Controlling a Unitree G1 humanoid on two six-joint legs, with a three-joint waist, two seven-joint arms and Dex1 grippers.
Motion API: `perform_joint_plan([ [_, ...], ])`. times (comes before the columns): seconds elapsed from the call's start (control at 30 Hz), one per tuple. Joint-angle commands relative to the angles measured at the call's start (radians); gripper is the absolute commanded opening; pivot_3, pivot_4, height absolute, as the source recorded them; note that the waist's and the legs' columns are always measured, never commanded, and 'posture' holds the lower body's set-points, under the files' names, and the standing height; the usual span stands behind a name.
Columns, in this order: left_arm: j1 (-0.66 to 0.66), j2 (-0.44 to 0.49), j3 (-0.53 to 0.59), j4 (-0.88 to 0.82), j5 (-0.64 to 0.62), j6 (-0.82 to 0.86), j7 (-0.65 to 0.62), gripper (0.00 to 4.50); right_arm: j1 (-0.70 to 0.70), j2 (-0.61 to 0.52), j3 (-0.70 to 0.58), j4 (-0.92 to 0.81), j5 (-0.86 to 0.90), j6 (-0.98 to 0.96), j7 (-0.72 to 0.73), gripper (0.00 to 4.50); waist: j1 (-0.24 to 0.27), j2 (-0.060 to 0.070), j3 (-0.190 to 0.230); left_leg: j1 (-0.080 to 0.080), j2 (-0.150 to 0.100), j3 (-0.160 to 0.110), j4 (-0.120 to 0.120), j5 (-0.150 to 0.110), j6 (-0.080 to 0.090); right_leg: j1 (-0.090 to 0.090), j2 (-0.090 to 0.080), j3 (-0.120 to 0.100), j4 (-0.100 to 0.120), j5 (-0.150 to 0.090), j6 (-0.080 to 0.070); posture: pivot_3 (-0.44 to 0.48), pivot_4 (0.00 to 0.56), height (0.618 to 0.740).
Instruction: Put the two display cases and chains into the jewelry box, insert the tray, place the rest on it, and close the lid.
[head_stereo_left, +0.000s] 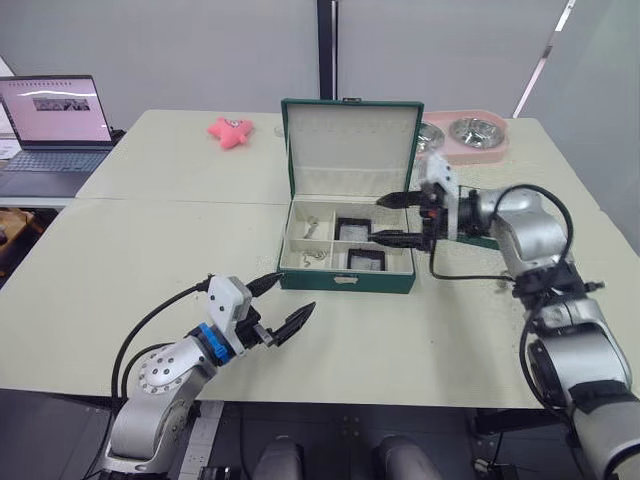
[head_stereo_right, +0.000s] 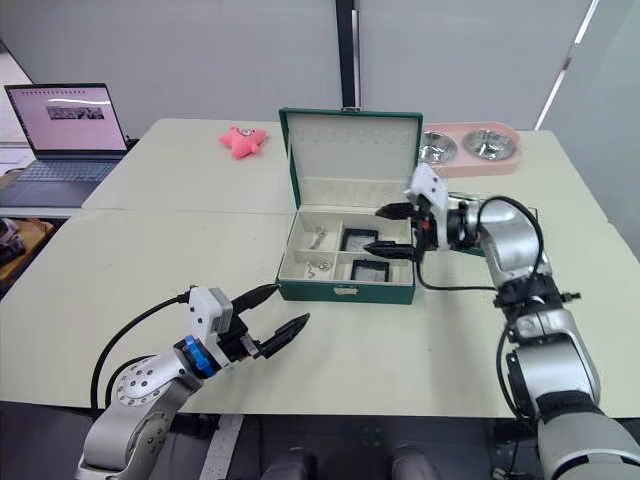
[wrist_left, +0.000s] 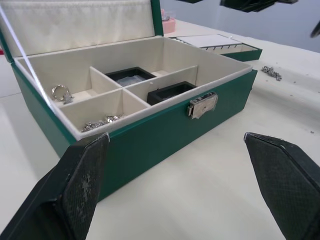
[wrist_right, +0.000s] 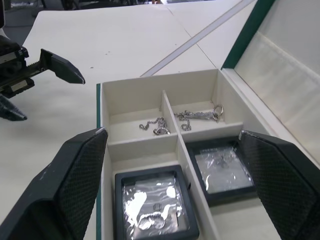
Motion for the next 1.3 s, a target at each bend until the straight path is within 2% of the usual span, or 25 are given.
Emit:
perform_joint_plan([
  [0.03,0.006,0.026,0.059,0.019,-0.012,-0.028,-0.018,4.50,0.115,-0.058,-0.102,-0.153,0.067,0.023,-0.052,4.48,0.000,0.000,0.000,0.000,0.000,0.000,0.000,0.000,0.000,0.000,0.000,0.000,0.000,0.000,0.000,0.000,0.150,0.740],
  [0.13,0.010,0.052,0.099,0.054,-0.026,-0.023,-0.034,4.50,0.223,-0.091,-0.165,-0.249,0.123,0.055,-0.083,4.48,-0.003,0.000,0.000,0.000,0.000,0.001,0.000,0.000,0.000,-0.001,0.000,0.001,0.000,0.000,0.000,0.000,0.150,0.740],
  [0.27,0.000,0.121,0.212,0.143,-0.080,0.000,-0.078,4.50,0.414,-0.128,-0.301,-0.365,0.185,0.088,-0.166,4.48,-0.005,0.000,0.000,0.001,0.001,0.000,0.000,0.000,0.000,0.000,0.001,0.000,0.000,0.000,0.000,0.000,0.150,0.740],
  [0.5,-0.041,0.210,0.334,0.309,-0.070,-0.035,-0.110,4.50,0.646,-0.145,-0.434,-0.375,0.182,-0.004,-0.258,4.48,-0.006,0.000,0.000,0.001,0.000,0.001,0.000,0.000,0.000,0.000,0.001,0.001,0.000,0.000,0.000,0.000,0.150,0.740],
  [0.8,-0.085,0.270,0.398,0.442,-0.048,-0.075,-0.108,4.50,0.771,-0.156,-0.540,-0.292,0.230,-0.042,-0.289,4.48,-0.007,0.000,0.000,0.001,0.000,0.001,-0.001,0.000,0.000,0.000,0.002,0.001,0.000,0.000,0.000,0.000,0.150,0.740],
  [0.97,-0.082,0.268,0.414,0.474,-0.040,-0.090,-0.102,4.50,0.822,-0.156,-0.545,-0.252,0.212,-0.098,-0.310,4.48,-0.007,0.000,0.000,0.001,0.000,0.001,-0.001,0.000,0.000,0.001,0.002,0.001,0.000,0.000,0.000,0.000,0.150,0.740],
  [1.3,-0.059,0.240,0.418,0.485,-0.034,-0.115,-0.067,4.50,0.829,-0.170,-0.551,-0.155,0.218,-0.163,-0.322,4.48,-0.008,0.000,0.000,0.001,0.000,0.001,-0.001,0.000,0.000,0.001,0.002,0.001,0.000,0.000,0.000,0.000,0.150,0.740],
])
